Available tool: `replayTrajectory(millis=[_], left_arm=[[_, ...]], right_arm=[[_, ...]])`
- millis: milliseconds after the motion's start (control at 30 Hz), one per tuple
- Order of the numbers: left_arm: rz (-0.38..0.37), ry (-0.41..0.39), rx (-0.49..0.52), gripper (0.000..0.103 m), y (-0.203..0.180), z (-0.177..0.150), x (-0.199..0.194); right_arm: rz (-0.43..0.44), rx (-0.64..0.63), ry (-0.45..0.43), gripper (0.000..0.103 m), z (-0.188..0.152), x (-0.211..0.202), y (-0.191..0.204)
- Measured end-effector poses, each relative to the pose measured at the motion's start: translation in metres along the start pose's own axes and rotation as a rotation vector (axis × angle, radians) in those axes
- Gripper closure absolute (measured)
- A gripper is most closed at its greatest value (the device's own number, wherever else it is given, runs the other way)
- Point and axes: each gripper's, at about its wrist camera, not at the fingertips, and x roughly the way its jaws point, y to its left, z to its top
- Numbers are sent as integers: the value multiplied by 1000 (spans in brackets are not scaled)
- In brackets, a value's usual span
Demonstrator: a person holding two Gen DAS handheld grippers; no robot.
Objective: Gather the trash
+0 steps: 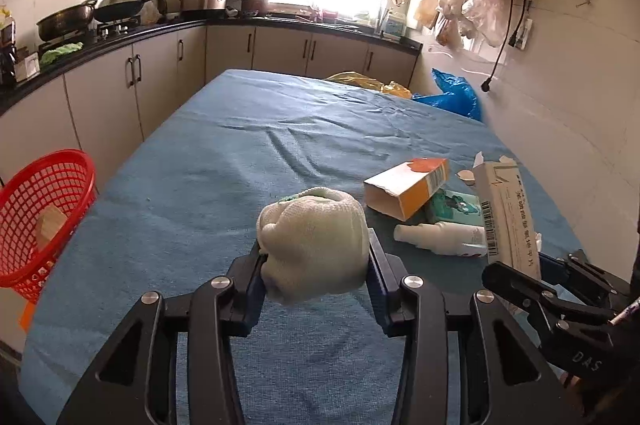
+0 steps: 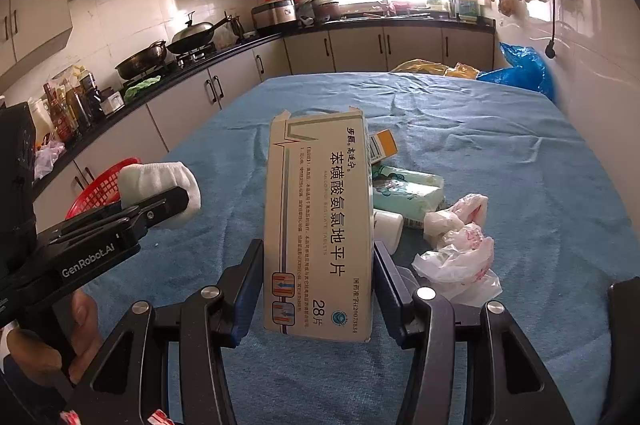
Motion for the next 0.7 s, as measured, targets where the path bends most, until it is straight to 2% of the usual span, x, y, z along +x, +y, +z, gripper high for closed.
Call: replayTrajectory(millis=[700], left_arm=[[15,-2,-1,62,0,0,-2]], right_arm=[[5,-7,-2,47,-1,-1,0]])
